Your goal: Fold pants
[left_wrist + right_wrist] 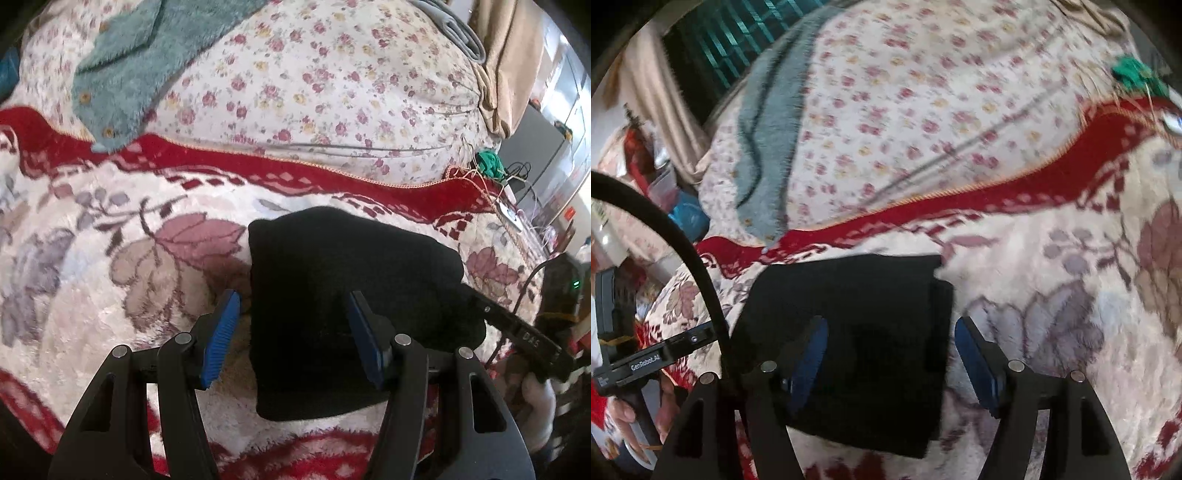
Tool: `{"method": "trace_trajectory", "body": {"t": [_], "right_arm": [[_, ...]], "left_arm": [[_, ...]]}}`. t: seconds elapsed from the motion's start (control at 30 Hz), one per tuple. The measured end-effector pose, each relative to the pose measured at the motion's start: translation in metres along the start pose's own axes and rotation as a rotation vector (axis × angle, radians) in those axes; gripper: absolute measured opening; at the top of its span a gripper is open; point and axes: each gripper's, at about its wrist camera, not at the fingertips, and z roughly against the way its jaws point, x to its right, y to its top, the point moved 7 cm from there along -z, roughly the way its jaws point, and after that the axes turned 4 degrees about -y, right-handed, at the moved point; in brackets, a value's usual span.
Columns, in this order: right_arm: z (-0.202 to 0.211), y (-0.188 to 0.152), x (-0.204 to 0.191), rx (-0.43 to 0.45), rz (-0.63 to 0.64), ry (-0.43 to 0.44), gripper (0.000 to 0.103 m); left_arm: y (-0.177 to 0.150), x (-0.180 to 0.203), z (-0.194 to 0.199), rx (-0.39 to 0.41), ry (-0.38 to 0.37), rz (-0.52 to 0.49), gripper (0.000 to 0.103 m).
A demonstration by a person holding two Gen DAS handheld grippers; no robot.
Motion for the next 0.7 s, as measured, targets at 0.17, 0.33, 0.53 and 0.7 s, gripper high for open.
{"method": "trace_trajectory", "body": {"t": [0.17,0.33,0.53,0.7], "right_arm": [[-0.02,-0.009,0.014,-0.054,-0.068,0.048,0.076],[-0.038,-0.01,0.02,-0.093,-0.114,0.145,0.081],[-0.04,-0.007,0.015,-0.053,-0.121,0.227,0.054],[-0.023,0.005,-0.001,-0.025,-0.12,0.259,0.04]], "left_arm": [[-0.002,-0.008,-0.019,-0.055,-0.101,0.055,0.067],[-0.008,-0.011,-0.044,-0.12,-0.185,0.105,0.082],[-0.008,-0.002,-0.056,-0.112,-0.223,0.065,0.065],[0.003,-0.005,-0.039,-0.114,-0.254,0.085,0.043]]}}
